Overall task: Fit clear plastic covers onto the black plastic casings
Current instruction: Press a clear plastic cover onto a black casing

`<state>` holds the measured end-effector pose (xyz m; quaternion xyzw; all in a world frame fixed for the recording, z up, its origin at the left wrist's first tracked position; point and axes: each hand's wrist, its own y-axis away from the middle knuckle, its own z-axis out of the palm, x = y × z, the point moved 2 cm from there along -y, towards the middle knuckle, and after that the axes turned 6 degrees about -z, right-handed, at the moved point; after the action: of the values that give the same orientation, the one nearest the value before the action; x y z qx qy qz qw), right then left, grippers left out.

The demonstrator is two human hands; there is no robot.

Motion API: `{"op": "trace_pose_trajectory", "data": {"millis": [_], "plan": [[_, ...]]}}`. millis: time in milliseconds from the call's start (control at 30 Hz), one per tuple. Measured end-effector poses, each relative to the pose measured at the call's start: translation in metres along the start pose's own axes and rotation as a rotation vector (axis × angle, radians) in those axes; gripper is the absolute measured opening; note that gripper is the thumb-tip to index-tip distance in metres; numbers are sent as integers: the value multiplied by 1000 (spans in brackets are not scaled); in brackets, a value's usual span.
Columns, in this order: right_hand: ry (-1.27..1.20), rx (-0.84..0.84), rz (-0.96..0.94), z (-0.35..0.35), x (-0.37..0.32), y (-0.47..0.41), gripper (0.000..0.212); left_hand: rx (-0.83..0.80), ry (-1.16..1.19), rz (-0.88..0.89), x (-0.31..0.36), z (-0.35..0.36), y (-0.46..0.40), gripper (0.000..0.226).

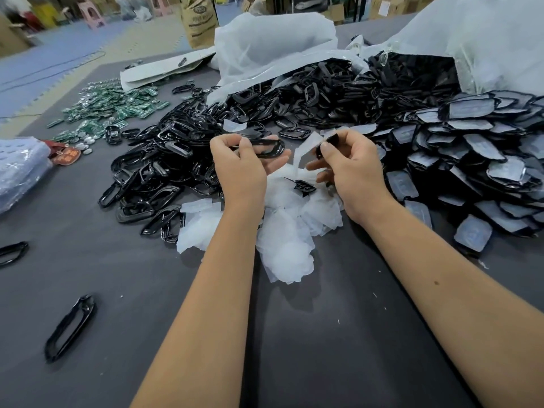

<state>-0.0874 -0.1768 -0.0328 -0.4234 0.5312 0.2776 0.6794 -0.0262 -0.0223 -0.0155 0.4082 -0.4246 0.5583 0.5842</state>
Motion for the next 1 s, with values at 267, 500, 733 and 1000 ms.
{"op": "trace_pose_trajectory", "data": {"millis": [267, 500, 733, 1000], "plan": [[-35, -28, -16, -1, 0, 1, 9, -33, 204, -215, -1, -4, -8, 14], [-21, -36, -36, 0, 1, 0, 7, -27, -18, -109, 1, -5, -6, 14], [-11, -49, -33, -2, 1, 1, 22, 85, -125, -9, 5, -8, -4, 6], [-61, -63, -40, 1, -1, 2, 20, 14, -213, 3, 3, -5, -5, 29]]}}
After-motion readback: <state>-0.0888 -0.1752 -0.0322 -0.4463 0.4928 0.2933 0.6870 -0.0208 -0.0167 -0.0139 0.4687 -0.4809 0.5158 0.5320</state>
